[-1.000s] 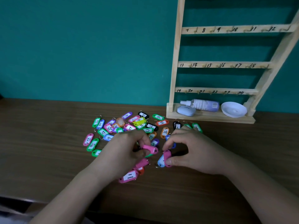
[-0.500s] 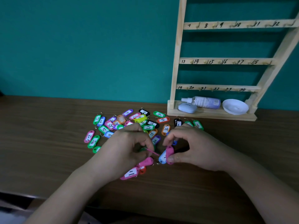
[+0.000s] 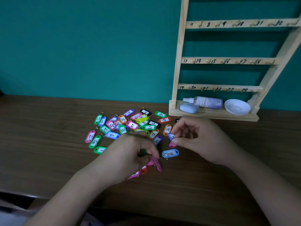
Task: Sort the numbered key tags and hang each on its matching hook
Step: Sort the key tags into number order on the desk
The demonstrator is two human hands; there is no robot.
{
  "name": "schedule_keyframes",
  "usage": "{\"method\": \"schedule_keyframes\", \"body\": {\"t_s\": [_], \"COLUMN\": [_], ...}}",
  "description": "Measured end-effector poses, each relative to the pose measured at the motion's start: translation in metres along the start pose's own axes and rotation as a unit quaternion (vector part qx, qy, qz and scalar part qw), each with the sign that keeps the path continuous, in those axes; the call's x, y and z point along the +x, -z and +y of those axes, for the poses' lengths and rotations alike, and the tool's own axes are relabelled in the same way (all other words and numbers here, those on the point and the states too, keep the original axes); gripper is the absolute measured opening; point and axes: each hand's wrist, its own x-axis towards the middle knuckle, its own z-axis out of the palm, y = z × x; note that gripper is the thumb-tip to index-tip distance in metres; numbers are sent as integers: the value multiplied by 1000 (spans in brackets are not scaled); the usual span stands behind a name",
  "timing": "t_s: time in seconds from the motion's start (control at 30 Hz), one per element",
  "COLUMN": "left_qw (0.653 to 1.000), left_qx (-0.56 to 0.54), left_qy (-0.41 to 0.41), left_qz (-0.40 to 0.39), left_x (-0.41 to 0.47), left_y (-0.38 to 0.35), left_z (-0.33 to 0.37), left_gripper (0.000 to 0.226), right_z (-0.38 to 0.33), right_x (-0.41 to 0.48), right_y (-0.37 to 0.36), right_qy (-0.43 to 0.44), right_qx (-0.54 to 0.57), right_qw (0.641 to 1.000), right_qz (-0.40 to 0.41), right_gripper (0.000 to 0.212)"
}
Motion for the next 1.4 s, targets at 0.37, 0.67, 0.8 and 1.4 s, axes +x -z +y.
{"method": "schedule_keyframes", "body": {"t_s": [0.37, 0.67, 0.8, 1.4], "left_qw": [999, 990, 991, 988], "left_qx": [-38, 22, 12, -15], "left_qy": [22, 79, 86, 116], "left_qz": [16, 113, 105, 97], "left_x": [1, 4, 3, 5], "left_y": [-7, -8, -10, 3], "left_z": [-4, -18, -17, -25], "left_gripper": [33, 19, 14, 21], "right_z": [-2, 3, -3, -14], "right_x": [-1, 0, -2, -8], "right_y": [-16, -14, -16, -32], "right_qy": [52, 32, 41, 63], "right_qx": [-136, -131, -136, -174], "right_qw": [989, 990, 989, 983], "right_qz": [8, 41, 36, -19], "right_gripper": [33, 39, 31, 12]}}
